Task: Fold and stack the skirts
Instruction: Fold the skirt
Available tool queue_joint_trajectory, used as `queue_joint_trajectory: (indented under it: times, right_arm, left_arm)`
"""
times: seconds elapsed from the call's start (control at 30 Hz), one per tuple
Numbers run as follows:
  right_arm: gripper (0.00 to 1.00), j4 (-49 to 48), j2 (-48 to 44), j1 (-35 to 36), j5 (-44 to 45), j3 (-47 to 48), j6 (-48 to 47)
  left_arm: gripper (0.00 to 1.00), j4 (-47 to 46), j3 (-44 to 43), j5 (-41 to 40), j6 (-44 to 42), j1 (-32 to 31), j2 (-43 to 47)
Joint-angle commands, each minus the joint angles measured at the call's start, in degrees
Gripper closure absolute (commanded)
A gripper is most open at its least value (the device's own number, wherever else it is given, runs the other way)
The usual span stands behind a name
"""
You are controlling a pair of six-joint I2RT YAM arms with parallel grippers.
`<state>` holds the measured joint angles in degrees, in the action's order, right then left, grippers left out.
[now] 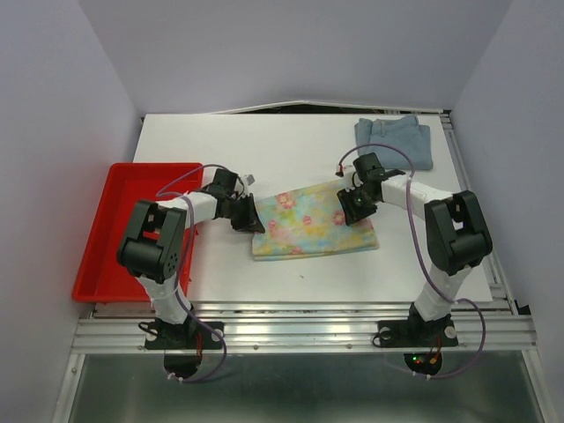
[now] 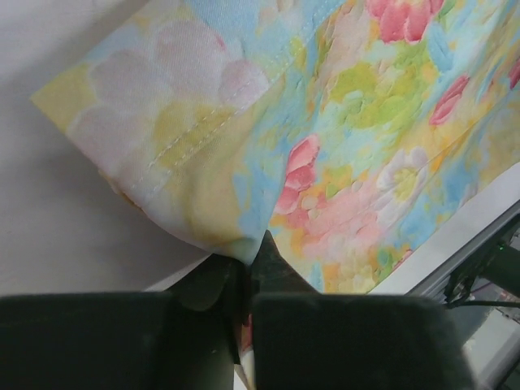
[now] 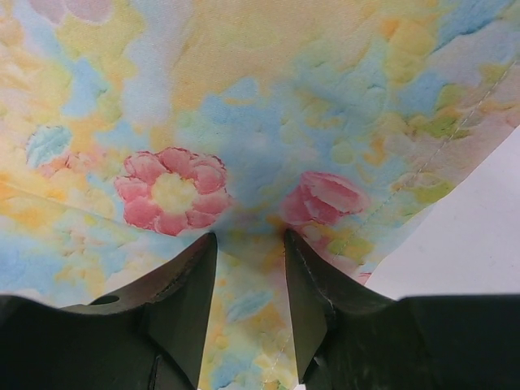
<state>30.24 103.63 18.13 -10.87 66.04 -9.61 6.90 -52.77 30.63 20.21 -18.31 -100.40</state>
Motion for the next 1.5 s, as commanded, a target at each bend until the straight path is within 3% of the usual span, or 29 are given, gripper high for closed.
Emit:
queue_joint_trajectory:
  times: [0.0,0.2,0.47,0.8,1.0,1.1,1.17,1.2,1.33,1.47]
  right_arm:
    - [0.55,-0.09,1.84,0.33,0.24,-1.79,-0.24]
    - [0.55,0.35,-1.41,0.33,-5.55,-1.44,2.04]
    - [0.32,1.22,-6.26,-3.70,-6.79,3.65,9.42]
    - [0.30,-2.55,3.14,-7.85,-10.30,4.10,17.24]
    - [0.32,-5.98,6.23,-7.85,-14.26,2.69,19.36]
    - [0.41,-6.86,7.02,-7.85,-15.75,1.90,20.06]
    - [0.57,-6.95,7.72,-7.85,-16.11,1.11,20.33]
    - [0.72,-6.86,7.90,-7.85,-16.20,0.85,20.24]
    - [0.97,-6.86,8.34,-7.85,-16.37,-0.03,20.41]
    - [0.99,-7.56,7.99,-7.85,-18.22,-0.74,21.47]
  left_arm:
    - [0.99,2.77,0.74,-3.64,-0.87,1.08,-0.24]
    - [1.00,8.39,-2.41,-7.77,-4.11,2.40,5.12]
    - [1.00,17.26,-10.49,-14.54,-10.35,2.57,5.75]
    - [1.00,23.86,-18.68,-24.56,-10.37,-1.46,1.61]
    - [1.00,25.01,-21.23,-25.80,-9.75,-3.84,1.35]
    - [1.00,25.71,-22.46,-26.67,-9.84,-4.19,0.73]
    - [1.00,26.50,-23.86,-28.07,-9.66,-4.37,0.47]
    - [1.00,26.68,-24.39,-28.61,-9.75,-4.54,0.38]
    - [1.00,27.91,-27.11,-33.44,-9.40,-6.82,0.12]
    - [1.00,29.84,-30.80,-33.89,-7.47,-9.20,-1.72]
